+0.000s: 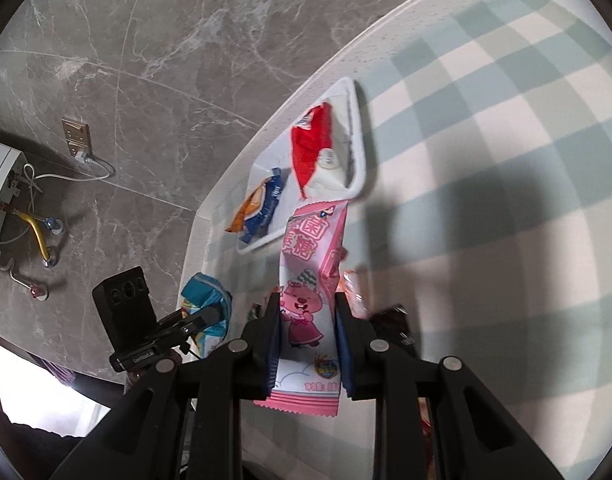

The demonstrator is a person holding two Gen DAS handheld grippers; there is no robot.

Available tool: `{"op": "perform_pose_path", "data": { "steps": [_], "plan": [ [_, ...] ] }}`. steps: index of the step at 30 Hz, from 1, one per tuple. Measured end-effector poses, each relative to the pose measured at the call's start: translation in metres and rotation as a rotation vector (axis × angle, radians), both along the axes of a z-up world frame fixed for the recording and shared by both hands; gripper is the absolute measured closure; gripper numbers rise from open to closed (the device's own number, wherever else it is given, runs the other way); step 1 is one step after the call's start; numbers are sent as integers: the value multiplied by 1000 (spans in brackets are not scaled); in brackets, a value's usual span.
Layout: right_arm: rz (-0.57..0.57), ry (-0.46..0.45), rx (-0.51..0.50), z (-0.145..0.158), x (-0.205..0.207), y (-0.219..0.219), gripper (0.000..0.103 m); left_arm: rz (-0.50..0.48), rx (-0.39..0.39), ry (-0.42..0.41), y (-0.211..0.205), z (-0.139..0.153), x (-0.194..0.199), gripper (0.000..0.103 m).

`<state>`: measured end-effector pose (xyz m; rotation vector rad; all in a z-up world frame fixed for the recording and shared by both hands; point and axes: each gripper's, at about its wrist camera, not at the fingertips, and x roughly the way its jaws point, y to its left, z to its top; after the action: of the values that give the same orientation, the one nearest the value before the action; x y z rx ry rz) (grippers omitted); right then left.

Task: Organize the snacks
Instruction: 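Carry the blue Shutiao bag and pink packet over the white tray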

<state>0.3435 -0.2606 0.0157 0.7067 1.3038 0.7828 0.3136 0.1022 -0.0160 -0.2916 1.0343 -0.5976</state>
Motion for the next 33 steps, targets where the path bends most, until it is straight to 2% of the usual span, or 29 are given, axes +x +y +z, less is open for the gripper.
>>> {"op": "perform_pose_path", "data": {
  "steps": [12, 33],
  "plan": [
    [48, -5, 22, 2, 37, 47, 77, 67, -1, -4, 18, 4, 45, 66],
    [84, -5, -5, -8, 100, 110, 77, 107, 95, 3, 20, -14, 120, 66]
  ]
}}
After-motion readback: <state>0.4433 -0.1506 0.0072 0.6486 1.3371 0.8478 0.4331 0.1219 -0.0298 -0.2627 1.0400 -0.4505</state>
